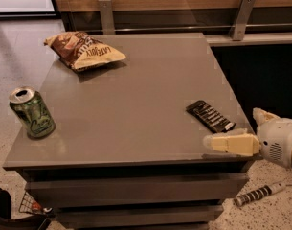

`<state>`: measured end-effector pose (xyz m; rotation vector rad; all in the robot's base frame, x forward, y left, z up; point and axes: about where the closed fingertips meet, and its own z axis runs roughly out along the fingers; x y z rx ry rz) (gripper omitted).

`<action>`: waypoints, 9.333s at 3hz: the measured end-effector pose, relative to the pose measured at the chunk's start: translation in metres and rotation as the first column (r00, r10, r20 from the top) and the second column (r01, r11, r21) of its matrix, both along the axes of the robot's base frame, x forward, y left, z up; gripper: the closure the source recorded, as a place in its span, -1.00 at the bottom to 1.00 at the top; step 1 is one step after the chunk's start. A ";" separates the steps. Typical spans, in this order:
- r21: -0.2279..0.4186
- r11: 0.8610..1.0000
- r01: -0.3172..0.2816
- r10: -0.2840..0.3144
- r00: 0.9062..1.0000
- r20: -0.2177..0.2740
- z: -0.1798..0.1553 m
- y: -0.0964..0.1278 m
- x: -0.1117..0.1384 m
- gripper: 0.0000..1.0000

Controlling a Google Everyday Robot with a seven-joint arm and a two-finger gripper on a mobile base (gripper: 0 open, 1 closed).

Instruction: Move rxbar chocolate near brown chip bag

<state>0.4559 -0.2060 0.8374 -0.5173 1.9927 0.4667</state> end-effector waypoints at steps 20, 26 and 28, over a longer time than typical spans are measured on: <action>-0.244 0.970 -0.019 0.052 0.990 0.129 0.141 0.013 0.171 1.00; -0.058 0.977 -0.207 0.211 0.976 0.057 0.053 0.204 0.244 1.00; -0.058 0.975 -0.214 0.217 0.975 0.055 0.052 0.209 0.243 0.22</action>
Offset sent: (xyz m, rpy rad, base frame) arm 0.0023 -0.0027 0.0046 -0.0108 -0.0627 0.0188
